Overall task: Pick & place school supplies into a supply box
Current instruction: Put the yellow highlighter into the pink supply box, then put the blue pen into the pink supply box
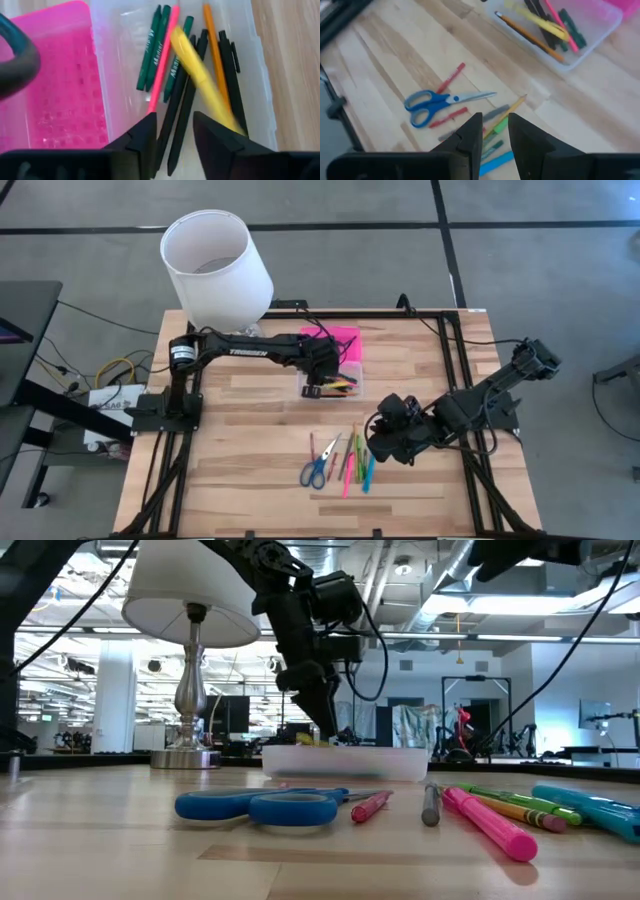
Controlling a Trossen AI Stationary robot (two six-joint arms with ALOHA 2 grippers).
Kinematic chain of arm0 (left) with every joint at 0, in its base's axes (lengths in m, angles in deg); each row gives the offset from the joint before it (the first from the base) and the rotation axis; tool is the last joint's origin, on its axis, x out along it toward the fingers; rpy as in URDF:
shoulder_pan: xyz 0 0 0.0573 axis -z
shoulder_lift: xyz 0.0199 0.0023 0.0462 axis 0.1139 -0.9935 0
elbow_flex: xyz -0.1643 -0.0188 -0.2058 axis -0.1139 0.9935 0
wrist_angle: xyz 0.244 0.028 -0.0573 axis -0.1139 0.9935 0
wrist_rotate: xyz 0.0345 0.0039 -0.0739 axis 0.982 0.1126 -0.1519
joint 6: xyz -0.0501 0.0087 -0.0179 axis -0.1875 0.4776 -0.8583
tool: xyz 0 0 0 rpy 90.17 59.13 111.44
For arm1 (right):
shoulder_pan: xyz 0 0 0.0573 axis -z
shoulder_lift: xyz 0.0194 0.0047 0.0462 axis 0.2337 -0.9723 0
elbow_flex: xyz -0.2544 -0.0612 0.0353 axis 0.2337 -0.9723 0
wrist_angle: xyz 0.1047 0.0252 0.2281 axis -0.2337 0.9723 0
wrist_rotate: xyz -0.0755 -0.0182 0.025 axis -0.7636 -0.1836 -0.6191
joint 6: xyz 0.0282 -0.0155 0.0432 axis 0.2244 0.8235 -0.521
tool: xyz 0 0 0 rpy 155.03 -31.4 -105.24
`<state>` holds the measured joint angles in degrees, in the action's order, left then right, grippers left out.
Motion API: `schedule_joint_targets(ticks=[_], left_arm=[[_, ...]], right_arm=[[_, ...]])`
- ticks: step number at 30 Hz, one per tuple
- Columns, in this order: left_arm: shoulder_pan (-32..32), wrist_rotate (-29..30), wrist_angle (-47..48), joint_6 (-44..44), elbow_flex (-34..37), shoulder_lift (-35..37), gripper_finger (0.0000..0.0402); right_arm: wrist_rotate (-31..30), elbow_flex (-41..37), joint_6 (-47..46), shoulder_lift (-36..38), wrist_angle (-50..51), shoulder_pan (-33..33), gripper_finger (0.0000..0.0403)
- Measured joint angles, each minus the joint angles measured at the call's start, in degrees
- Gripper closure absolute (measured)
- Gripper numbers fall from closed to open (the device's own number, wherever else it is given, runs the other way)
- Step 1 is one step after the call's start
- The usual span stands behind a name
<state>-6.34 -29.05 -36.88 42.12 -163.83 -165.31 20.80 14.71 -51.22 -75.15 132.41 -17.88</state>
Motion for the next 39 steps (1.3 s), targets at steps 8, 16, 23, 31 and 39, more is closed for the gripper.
schedule_joint_targets(ticks=[8,16,23,31,39], left_arm=[[0.05,-4.97,3.53,-3.03,0.0,3.49,0.0234],[0.63,-11.78,7.81,-4.81,0.0,13.71,0.0233],[2.79,-12.44,11.2,-5.76,0.1,23.44,0.0232],[4.87,-12.49,13.93,-6.98,0.66,31.79,0.0232],[7.32,-13.5,17.31,-8.53,0.66,35.67,0.0232]], right_arm=[[-1.07,0.0,-14.2,-0.06,0.04,-0.39,0.0317],[3.9,-0.02,-25.96,-6.98,-1.32,-0.46,0.0317],[10.97,0.0,-38.47,-13.67,-7.91,-1.75,0.0317],[14.39,1.88,-47.07,-19.09,-7.11,-2.67,0.0317],[18.21,2.05,-50.32,-22.88,-6.82,-2.67,0.0317]])
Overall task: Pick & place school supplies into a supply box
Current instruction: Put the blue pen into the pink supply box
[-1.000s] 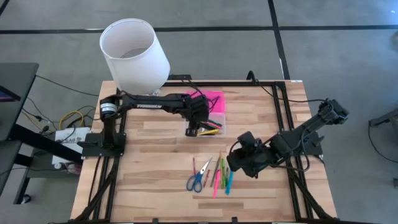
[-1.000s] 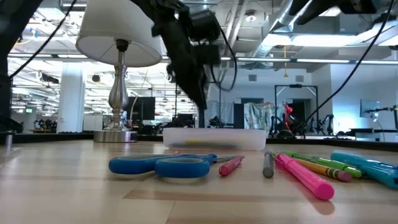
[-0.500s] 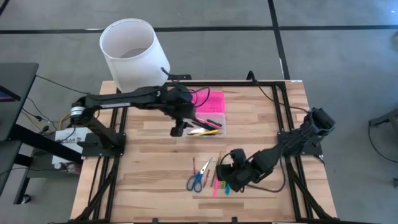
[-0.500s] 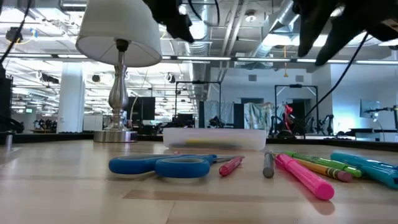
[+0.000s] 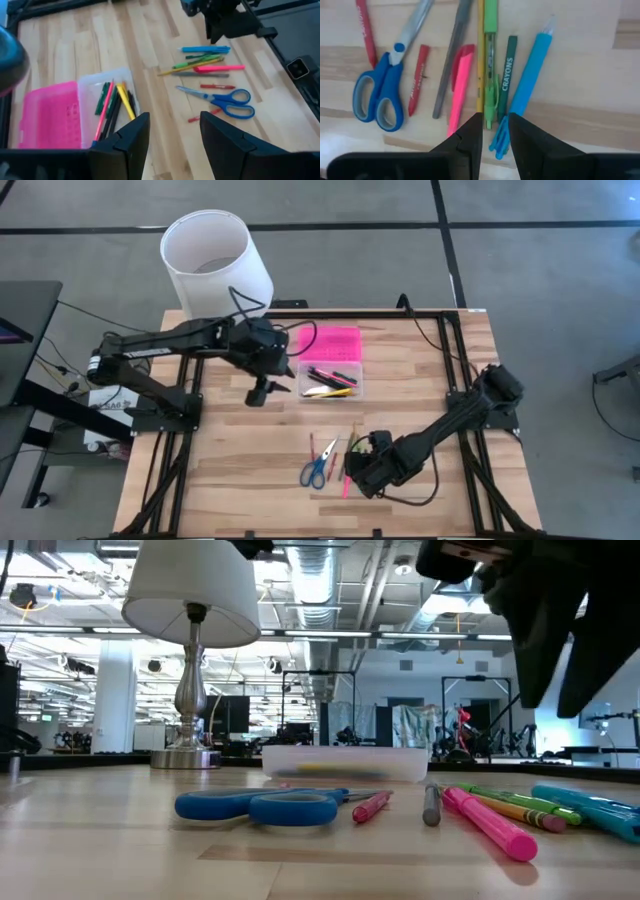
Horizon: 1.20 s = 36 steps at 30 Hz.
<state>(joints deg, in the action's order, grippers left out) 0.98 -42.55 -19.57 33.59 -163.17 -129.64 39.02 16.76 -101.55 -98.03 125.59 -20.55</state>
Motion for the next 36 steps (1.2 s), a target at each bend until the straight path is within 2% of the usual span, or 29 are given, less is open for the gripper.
schedule_joint_targets(ticks=[13,24,36], left_arm=[[1.31,0.05,2.57,-0.57,0.0,0.55,0.0232],[1.31,0.14,2.81,0.15,0.0,0.55,0.0232],[1.3,0.81,3.73,0.17,0.0,0.51,0.0232]], right_arm=[[1.76,-0.69,-1.42,-0.9,7.09,0.83,0.0317],[2.09,-0.58,0.19,-4.36,3.25,2.22,0.0317],[6.55,-0.5,0.52,-8.09,-0.73,1.55,0.0317]])
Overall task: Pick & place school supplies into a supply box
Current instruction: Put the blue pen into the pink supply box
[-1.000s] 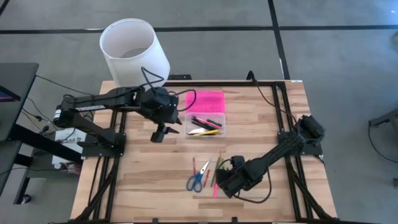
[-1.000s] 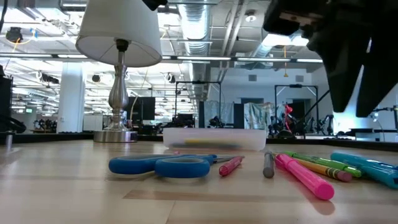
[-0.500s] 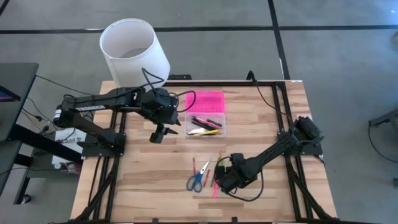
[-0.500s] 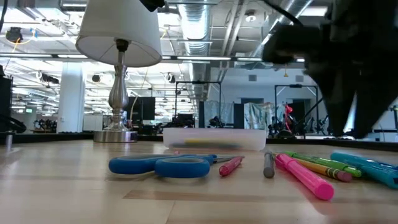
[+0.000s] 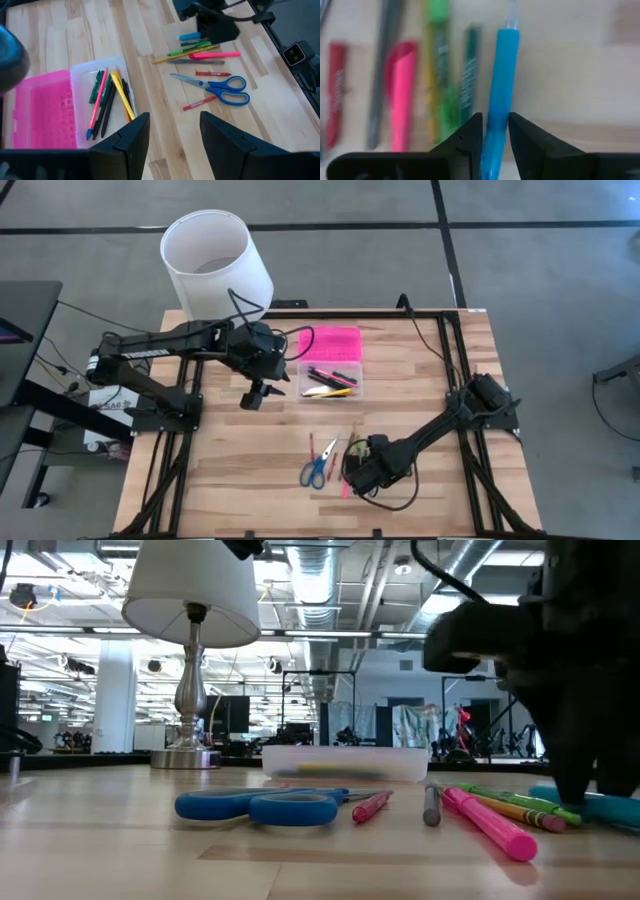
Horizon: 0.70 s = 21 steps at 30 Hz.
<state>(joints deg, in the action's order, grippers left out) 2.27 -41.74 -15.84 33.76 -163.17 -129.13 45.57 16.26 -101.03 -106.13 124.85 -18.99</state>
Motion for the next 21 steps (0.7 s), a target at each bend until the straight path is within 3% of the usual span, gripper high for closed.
schedule_joint_targets(ticks=[12,21], left_arm=[[0.01,0.49,0.05,-0.04,0.0,-0.01,0.0233],[0.01,1.99,-0.38,-0.44,0.0,-0.01,0.0233]], right_arm=[[1.65,0.1,0.05,-1.57,1.64,-1.16,0.032],[2.89,0.07,3.06,-1.59,4.84,-1.11,0.037]])
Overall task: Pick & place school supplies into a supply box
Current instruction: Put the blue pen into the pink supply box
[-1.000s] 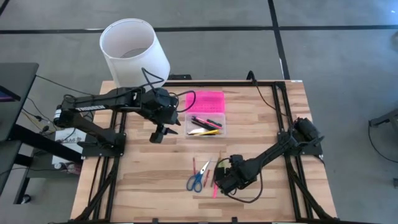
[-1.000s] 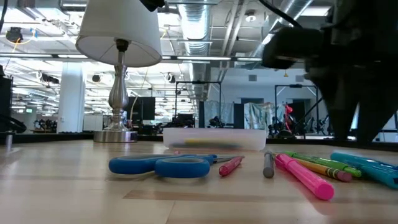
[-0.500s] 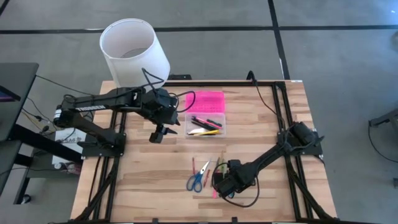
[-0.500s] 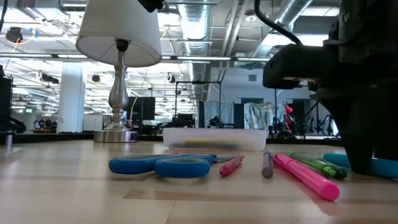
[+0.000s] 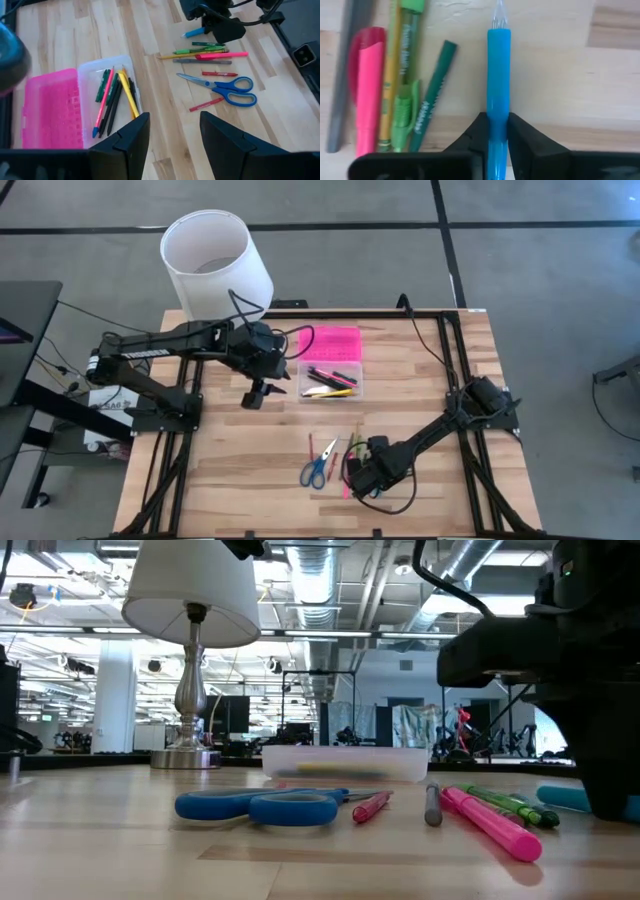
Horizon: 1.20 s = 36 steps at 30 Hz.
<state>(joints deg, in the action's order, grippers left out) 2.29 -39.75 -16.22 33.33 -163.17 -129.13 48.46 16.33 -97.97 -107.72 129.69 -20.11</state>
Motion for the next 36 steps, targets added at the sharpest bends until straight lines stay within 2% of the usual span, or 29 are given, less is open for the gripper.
schedule_joint_targets(ticks=[3,7,16,20,26,36], left_arm=[[0.0,0.38,-0.31,-0.02,0.0,0.0,0.0233],[0.0,0.41,-1.46,-0.65,0.0,0.0,0.0233],[-0.02,0.42,-3.23,-1.45,0.0,0.0,0.0233],[-0.02,1.41,-3.61,-2.43,0.0,0.0,0.0233],[-0.02,1.71,-3.66,-4.5,0.0,0.0,0.0233],[-0.02,1.81,-3.31,-9.18,0.0,0.0,0.0233]], right_arm=[[0.32,-0.11,1.03,0.11,1.62,0.0,0.0374],[0.56,-0.1,1.16,0.28,2.49,0.03,0.036],[0.5,5.3,8.02,0.07,12.93,1.38,0.0374],[-0.38,8.52,10.54,0.13,17.47,1.96,0.0366],[-6.28,15.69,16.18,0.15,26.15,3.4,0.0369],[-22.02,27.85,31.32,0.24,37.15,9.46,0.0365]])
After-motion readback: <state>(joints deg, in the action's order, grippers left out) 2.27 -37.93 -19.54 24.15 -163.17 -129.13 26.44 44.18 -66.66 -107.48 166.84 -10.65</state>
